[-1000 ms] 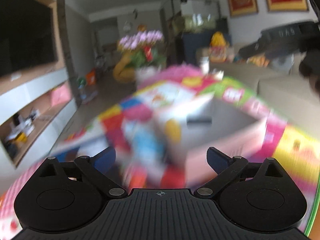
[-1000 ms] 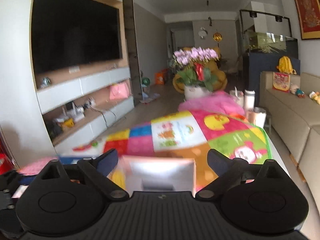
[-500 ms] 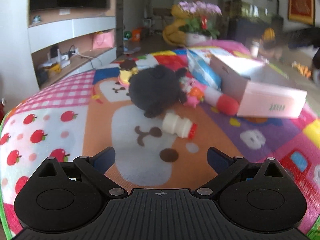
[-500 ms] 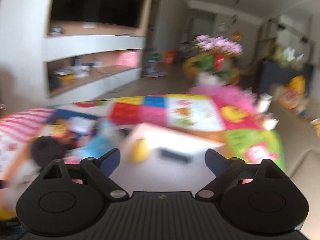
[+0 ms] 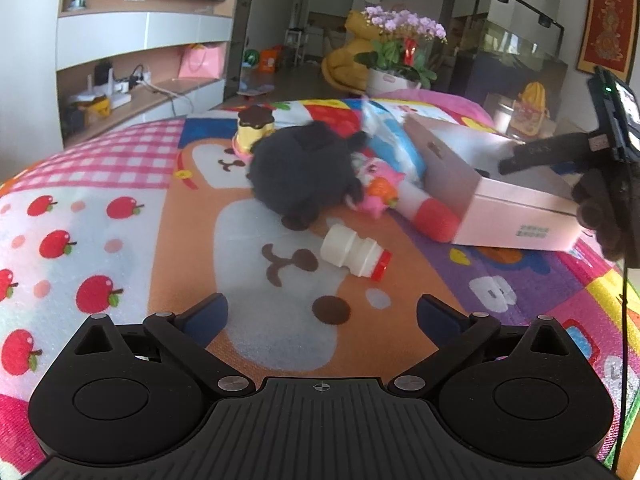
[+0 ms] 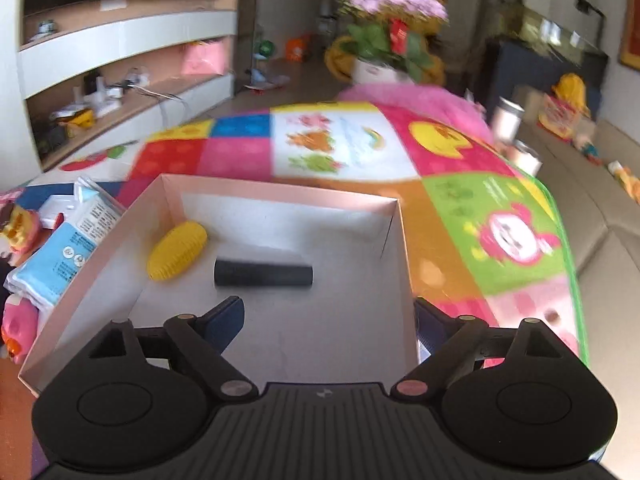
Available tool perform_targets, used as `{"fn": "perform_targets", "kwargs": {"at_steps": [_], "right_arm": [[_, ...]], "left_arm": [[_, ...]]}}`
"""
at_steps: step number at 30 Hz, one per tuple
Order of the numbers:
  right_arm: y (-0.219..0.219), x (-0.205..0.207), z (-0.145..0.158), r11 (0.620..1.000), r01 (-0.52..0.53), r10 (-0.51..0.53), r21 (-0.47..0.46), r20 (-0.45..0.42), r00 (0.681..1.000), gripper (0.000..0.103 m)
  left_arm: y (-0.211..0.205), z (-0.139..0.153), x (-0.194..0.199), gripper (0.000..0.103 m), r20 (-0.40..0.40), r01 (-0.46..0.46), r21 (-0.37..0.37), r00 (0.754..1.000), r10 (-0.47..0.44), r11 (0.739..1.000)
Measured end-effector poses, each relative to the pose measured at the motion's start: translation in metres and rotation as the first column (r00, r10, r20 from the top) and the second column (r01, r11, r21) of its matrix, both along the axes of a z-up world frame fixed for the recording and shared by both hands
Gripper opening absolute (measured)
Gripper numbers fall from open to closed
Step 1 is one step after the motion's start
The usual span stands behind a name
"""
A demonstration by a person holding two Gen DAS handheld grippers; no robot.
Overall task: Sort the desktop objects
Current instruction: 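Grasp the pink pig figurine with the right tool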
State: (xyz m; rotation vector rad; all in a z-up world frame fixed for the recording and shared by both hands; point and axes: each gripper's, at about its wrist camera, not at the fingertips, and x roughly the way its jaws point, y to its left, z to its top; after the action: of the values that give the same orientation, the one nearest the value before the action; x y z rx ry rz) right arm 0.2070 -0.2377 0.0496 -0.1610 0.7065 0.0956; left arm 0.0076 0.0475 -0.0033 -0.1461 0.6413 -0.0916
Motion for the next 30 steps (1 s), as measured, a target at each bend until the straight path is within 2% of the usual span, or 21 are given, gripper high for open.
{"fn": "perform_targets", "kwargs": {"at_steps": [2, 4, 7, 9, 11, 13, 14, 15, 17, 22, 25, 28, 30], "right_arm": [[0.01, 0.005, -0.001, 0.999, -0.049, 0.049, -0.003, -0.007, 0.999, 0.09], [0.021, 0.006, 0.002, 0.996, -0.075, 0.076, -0.056, 0.015, 0.997, 0.09], [0.042, -0.008, 0.025, 0.989, -0.031, 0.054, -0.143, 0.164, 0.985, 0.09], [0.058, -0.02, 0.045, 0.991, -0.094, 0.111, -0.093, 0.208, 0.972, 0.094], [0.083, -0.035, 0.058, 0.977, -0.213, 0.211, -0.009, 0.191, 0.959, 0.093], [0.114, -0.043, 0.061, 0.946, -0.321, 0.312, 0.044, 0.144, 0.939, 0.075], [0.129, -0.045, 0.058, 0.93, -0.362, 0.355, 0.06, 0.1, 0.929, 0.056], [0.146, -0.045, 0.053, 0.911, -0.403, 0.401, 0.081, 0.044, 0.915, 0.049], [0.172, -0.049, 0.038, 0.885, -0.457, 0.46, 0.088, -0.011, 0.888, 0.049], [0.219, -0.068, -0.001, 0.852, -0.512, 0.511, -0.111, -0.032, 0.859, 0.05], [0.229, -0.07, -0.02, 0.839, -0.51, 0.511, -0.192, -0.049, 0.858, 0.052], [0.222, -0.076, -0.025, 0.846, -0.493, 0.495, -0.203, -0.042, 0.868, 0.047], [0.213, -0.087, -0.017, 0.853, -0.499, 0.5, -0.153, -0.039, 0.865, 0.046]], "left_arm": [[0.0, 0.0, -0.001, 0.103, 0.001, -0.003, -0.005, 1.0, 0.003, 1.0], [0.001, 0.0, -0.002, 0.103, 0.001, -0.012, -0.012, 1.0, 0.012, 1.0], [0.003, -0.001, -0.003, 0.103, 0.003, -0.031, -0.021, 1.0, 0.031, 0.999], [0.003, -0.001, -0.003, 0.103, 0.002, -0.037, -0.023, 0.999, 0.037, 0.999], [0.003, 0.0, -0.004, 0.103, 0.005, -0.046, -0.018, 0.999, 0.046, 0.999], [0.006, 0.001, -0.006, 0.103, 0.013, -0.054, -0.029, 0.998, 0.054, 0.998], [0.01, 0.003, -0.007, 0.103, 0.015, -0.059, -0.04, 0.998, 0.06, 0.997], [0.013, 0.004, -0.009, 0.103, 0.017, -0.066, -0.048, 0.998, 0.067, 0.997], [0.019, 0.007, -0.014, 0.103, 0.019, -0.078, -0.038, 0.997, 0.079, 0.996], [0.039, 0.01, -0.029, 0.103, 0.018, -0.129, -0.025, 0.991, 0.129, 0.991], [0.043, 0.012, -0.033, 0.103, 0.021, -0.147, -0.03, 0.989, 0.148, 0.989], [0.039, 0.015, -0.037, 0.103, 0.026, -0.129, -0.02, 0.991, 0.13, 0.991], [0.036, 0.015, -0.038, 0.103, 0.025, -0.11, -0.008, 0.994, 0.11, 0.994]]}}
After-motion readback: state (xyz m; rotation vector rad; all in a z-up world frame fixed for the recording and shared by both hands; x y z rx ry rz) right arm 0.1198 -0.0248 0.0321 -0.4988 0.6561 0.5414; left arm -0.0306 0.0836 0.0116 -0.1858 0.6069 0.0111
